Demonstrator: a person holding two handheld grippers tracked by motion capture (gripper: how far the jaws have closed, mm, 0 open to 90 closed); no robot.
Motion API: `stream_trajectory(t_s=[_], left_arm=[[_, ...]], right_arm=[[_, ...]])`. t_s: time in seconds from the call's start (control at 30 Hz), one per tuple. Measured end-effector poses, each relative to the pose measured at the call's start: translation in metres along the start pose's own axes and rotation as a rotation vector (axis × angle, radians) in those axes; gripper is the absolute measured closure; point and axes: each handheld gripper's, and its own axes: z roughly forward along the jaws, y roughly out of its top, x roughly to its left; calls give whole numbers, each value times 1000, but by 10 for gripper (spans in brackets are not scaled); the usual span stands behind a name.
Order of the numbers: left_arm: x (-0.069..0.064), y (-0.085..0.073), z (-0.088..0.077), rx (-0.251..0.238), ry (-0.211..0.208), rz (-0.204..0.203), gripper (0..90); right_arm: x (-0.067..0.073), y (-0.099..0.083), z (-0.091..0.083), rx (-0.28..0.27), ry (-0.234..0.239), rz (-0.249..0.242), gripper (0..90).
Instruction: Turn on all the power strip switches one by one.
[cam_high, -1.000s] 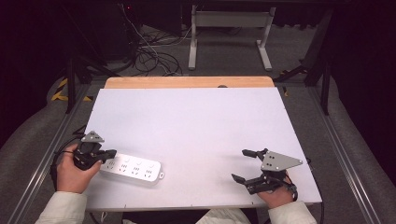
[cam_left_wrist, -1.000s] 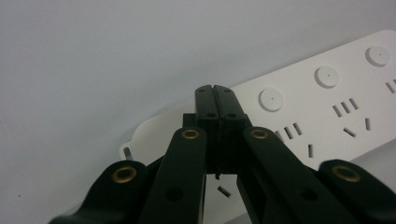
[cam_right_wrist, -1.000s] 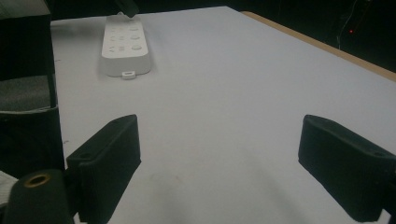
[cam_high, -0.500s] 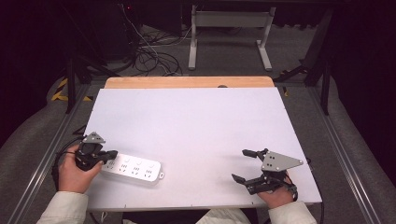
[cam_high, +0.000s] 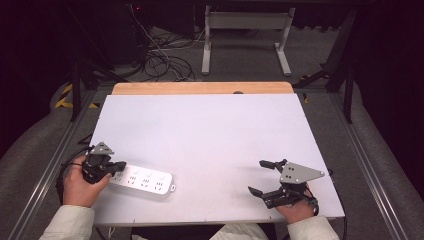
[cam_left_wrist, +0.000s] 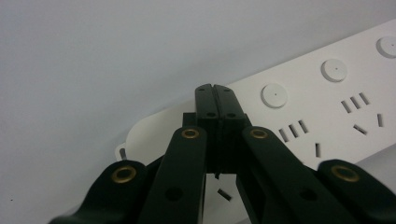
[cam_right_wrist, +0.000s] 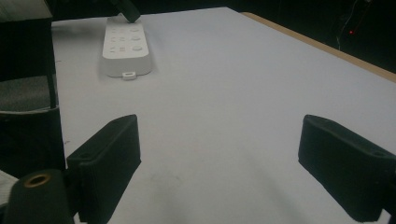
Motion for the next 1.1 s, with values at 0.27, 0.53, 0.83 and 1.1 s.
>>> stream_trajectory(t_s=[0.27,0.53,0.83,1.1], left_arm=[[2,-4,0,-19,-9,-24,900],[-1,-4,1,-22,12,-30,900],[-1,-4,2,-17,11,-50,900],[-2,-5,3,-20,17,-59,900]], right_arm=[[0,0,0,2,0,-1,133],[1,0,0,5,0,-2,133],[1,0,1,8,3,-2,133],[1,0,1,11,0,-3,132]])
